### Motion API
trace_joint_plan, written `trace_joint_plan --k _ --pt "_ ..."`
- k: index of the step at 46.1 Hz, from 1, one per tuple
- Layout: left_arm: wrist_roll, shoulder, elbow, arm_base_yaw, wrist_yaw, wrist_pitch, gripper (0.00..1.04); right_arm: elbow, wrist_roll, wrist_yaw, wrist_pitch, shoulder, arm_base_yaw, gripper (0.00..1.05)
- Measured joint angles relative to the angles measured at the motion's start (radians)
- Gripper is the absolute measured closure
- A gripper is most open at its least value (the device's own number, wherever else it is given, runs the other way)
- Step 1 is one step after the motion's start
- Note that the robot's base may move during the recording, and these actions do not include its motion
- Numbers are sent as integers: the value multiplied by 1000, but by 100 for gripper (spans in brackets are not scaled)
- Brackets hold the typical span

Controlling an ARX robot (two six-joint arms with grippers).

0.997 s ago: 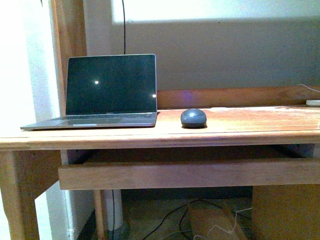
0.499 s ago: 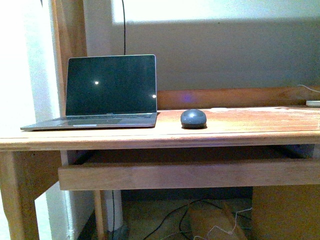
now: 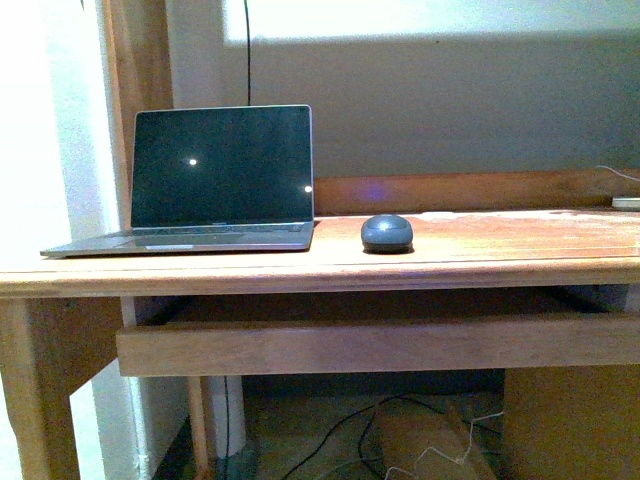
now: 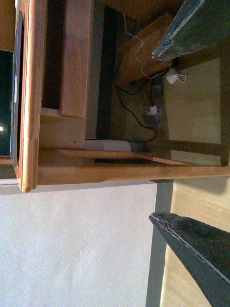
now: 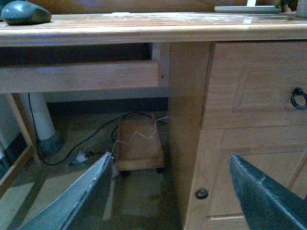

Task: Place mouse

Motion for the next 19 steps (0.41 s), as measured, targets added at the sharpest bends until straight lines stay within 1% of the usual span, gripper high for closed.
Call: trace_joint_plan --k 4,5,8,19 --pt "0 0 0 0 0 0 8 0 0 0 0 0 0 8" --pt "0 0 0 0 0 0 8 0 0 0 0 0 0 6" --pt "0 0 0 0 0 0 8 0 0 0 0 0 0 8" --pt "0 0 0 0 0 0 8 0 0 0 0 0 0 7"
